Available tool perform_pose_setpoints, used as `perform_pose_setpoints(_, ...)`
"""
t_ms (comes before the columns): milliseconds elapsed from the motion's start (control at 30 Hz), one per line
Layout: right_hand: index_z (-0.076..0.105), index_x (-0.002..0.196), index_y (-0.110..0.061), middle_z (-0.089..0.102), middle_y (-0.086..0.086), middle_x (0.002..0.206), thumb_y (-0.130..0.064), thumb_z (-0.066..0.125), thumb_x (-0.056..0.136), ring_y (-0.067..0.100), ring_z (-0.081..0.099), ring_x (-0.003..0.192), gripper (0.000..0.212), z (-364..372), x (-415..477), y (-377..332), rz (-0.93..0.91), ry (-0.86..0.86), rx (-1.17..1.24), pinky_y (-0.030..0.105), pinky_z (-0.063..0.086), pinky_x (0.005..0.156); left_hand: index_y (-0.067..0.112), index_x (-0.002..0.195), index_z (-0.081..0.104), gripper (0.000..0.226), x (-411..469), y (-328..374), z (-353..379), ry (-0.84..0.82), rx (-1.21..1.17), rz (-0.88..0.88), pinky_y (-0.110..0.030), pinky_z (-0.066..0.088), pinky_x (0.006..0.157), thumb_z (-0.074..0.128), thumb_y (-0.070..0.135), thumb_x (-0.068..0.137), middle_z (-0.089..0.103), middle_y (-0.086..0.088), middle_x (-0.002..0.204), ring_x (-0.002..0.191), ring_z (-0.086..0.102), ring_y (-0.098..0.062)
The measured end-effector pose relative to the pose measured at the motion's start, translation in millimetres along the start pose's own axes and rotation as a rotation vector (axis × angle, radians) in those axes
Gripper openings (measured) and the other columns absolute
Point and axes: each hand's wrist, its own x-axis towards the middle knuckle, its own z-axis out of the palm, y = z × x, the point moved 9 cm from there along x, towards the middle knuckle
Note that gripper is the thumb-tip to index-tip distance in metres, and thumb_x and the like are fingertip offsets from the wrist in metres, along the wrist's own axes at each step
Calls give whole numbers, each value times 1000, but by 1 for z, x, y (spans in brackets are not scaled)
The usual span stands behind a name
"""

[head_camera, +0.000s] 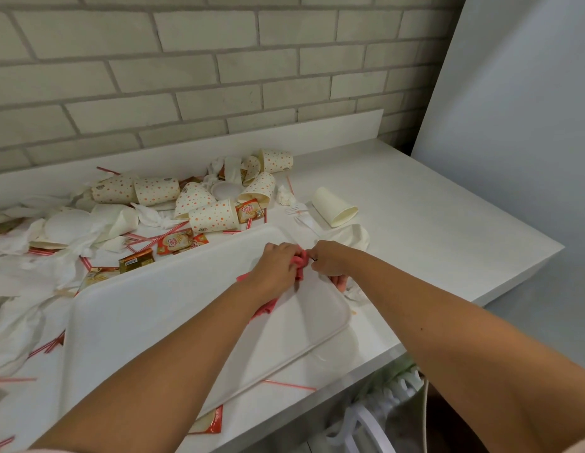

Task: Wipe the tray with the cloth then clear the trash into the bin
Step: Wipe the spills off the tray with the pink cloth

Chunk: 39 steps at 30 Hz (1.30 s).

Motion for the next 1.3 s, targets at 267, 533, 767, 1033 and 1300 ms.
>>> perform_pose_setpoints(267, 56, 120, -3, 57, 11, 69, -6, 39, 97, 23, 57, 51, 29, -1, -11, -2, -18, -17, 59, 25, 50, 40, 20, 132, 51, 36, -46, -7, -20, -1, -305, 13, -12, 33, 94, 45, 16, 96, 53, 7, 130, 117, 51, -10)
perform_pose_setpoints(533, 55, 118, -6, 60, 10, 112, -11, 44, 94, 27, 61, 98, 27, -26, -24, -38, 54, 266, -306, 30, 42, 70, 17, 113, 63, 24, -123, -127, -96, 439, 11, -403, -41, 41, 96, 50, 13, 93, 58, -7, 118, 109, 52, -24)
perform_pose_setpoints(767, 52, 77, -8, 50, 4, 64, -47, 32, 98, 19, 51, 59, 49, 18, -22, -85, -21, 179, -297, 29, 39, 61, 18, 114, 62, 29, -208, -205, -134, 500, 193, -838, -44, 37, 97, 50, 10, 90, 42, -13, 129, 119, 37, -35)
perform_pose_setpoints(1033, 35, 62, -14, 46, 3, 64, -36, 43, 96, 24, 55, 73, 41, 22, -22, -86, -15, 285, -274, 30, 45, 72, -6, 130, 42, 42, -238, -249, -120, 527, -390, -1004, -35, 42, 83, 49, 10, 91, 48, -24, 132, 119, 49, -38)
perform_pose_setpoints(1300, 27, 131, -4, 54, 21, 115, -18, 50, 89, 36, 62, 101, 50, 30, -34, -89, 79, 284, -126, 45, 55, 84, 5, 60, 45, 31, -242, -259, -109, 603, -782, -984, -34, 37, 69, 59, 12, 87, 49, -15, 69, 74, 53, -30)
